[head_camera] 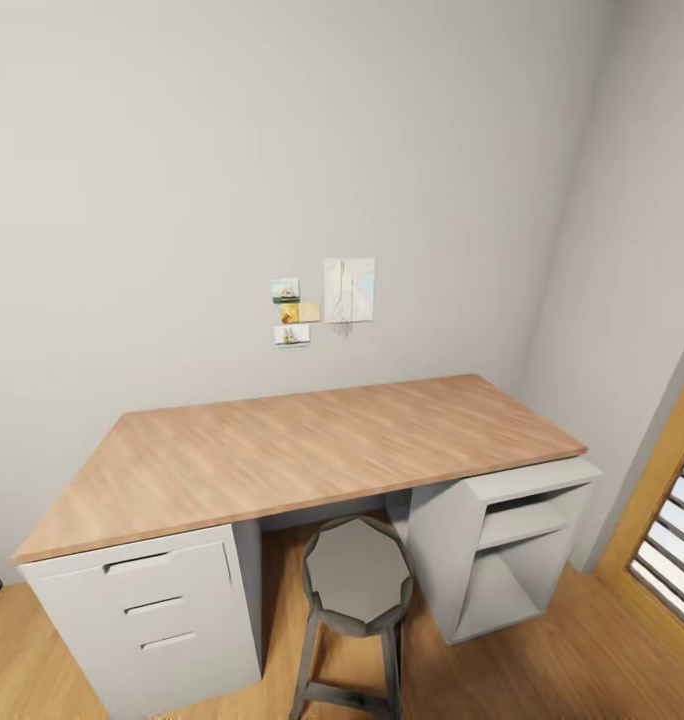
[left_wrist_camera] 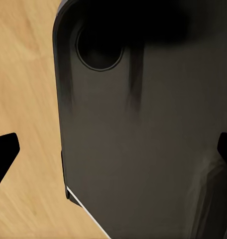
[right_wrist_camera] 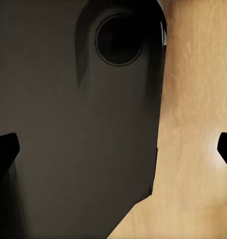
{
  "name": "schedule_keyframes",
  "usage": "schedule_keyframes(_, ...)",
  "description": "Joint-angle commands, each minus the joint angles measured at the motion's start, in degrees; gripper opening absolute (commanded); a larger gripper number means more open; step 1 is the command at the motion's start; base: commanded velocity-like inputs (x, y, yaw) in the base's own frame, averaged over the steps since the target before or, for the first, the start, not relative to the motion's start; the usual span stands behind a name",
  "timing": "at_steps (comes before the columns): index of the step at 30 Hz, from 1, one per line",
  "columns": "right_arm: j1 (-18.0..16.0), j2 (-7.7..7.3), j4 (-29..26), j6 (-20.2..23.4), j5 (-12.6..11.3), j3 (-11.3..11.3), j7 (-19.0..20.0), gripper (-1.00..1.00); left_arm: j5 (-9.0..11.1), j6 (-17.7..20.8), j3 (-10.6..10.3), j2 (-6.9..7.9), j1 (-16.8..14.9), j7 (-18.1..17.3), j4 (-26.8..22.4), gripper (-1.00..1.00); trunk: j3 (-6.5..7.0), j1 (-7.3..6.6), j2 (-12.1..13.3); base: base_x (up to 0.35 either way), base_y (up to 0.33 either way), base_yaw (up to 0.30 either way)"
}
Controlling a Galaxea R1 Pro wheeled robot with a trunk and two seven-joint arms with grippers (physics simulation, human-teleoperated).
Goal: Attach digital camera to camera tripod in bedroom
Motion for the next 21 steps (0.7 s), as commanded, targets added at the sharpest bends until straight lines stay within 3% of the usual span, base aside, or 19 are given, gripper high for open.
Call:
schedule_keyframes(1,0.0,-0.01,0.0,-0.1,0.0,0.0,0.0,1.00,0.0,-0.1,0.1,0.00,0.0,0.0,0.0,1.00,-0.03,-0.02,0.0,-0.198,0.075,0.000)
schedule_keyframes(21,0.0,0.02,0.0,-0.1,0.1,0.0,0.0,1.00,0.1,-0.2,0.1,0.00,0.0,0.0,0.0,1.00,-0.03,-0.02,0.0,-0.320,0.011,0.000)
